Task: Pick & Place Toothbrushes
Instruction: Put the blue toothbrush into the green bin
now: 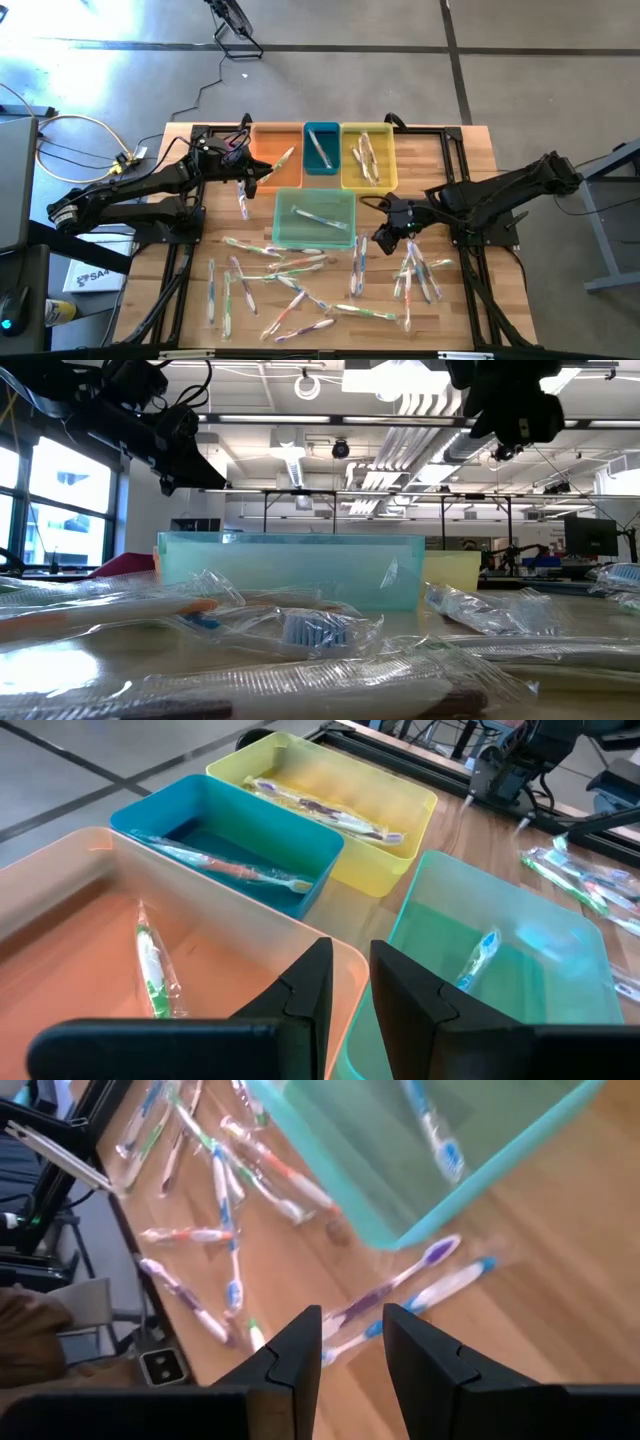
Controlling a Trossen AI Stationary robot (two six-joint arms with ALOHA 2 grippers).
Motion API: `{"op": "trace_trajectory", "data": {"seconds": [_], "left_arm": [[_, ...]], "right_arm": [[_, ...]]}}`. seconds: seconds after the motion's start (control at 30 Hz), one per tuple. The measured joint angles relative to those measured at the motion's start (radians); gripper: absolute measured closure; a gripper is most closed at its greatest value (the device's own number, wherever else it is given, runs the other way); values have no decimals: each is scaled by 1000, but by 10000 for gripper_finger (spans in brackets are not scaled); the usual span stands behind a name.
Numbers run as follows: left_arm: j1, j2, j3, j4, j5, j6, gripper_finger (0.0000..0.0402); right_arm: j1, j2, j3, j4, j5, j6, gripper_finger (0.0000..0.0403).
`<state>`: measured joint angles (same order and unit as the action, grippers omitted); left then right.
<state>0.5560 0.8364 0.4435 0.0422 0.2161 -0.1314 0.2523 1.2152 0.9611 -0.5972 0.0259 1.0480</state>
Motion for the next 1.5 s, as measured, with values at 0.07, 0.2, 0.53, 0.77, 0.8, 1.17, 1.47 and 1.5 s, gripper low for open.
{"op": "trace_trajectory", "data": {"seconds": [0.07,0.2,0.53,0.77,0.8,1.17,1.47,1.5], "left_arm": [[0,0,0,0,0,0,332],[0,0,0,0,0,0,332],[0,0,0,1,0,0,332],[0,0,0,1,0,0,332],[0,0,0,1,0,0,332],[0,0,0,1,1,0,332],[0,0,0,1,0,0,332],[0,0,0,1,0,0,332]], "right_arm": [[23,0,0,-3,2,36,300],[70,0,0,-32,1,115,300],[173,1,-1,-143,-8,333,300],[230,27,-1,-225,5,505,300],[237,33,-1,-241,0,529,300],[307,143,-2,-296,-96,681,300],[356,252,-2,-356,-213,718,300],[359,261,-2,-367,-216,727,300]]}}
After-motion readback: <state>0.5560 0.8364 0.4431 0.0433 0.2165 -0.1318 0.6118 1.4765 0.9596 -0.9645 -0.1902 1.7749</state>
